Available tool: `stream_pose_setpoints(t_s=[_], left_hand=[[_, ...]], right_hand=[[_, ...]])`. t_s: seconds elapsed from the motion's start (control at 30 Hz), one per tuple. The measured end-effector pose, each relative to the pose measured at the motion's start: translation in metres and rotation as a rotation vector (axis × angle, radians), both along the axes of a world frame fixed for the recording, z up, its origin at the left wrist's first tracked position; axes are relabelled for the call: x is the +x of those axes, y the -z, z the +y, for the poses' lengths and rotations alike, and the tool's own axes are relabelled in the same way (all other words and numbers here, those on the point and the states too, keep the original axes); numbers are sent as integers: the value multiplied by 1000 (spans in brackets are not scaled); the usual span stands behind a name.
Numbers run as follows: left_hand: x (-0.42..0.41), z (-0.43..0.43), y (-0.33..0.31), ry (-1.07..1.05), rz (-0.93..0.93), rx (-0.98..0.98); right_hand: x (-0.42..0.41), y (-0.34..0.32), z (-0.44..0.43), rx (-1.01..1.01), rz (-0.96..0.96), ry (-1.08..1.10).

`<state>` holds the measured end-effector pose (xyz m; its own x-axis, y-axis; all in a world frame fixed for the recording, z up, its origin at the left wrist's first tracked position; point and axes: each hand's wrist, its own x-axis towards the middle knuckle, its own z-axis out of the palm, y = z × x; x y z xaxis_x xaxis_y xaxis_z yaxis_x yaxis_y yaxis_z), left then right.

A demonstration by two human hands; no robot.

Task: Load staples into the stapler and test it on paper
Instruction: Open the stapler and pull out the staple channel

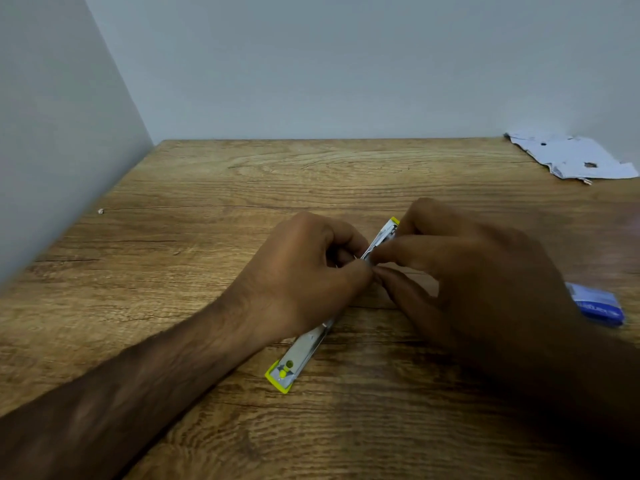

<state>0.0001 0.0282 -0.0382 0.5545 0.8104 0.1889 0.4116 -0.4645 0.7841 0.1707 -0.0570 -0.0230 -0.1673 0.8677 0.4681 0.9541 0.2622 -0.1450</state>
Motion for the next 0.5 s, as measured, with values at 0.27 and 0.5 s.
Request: stream_pose_setpoints(t_s=[0.27,0.5], left_hand=[[1,1,1,-5,34,15],[0,-3,-4,20,43,-5]], right_hand=[[5,0,11,-146,357,-8],[5,1,15,-197,508,-42]])
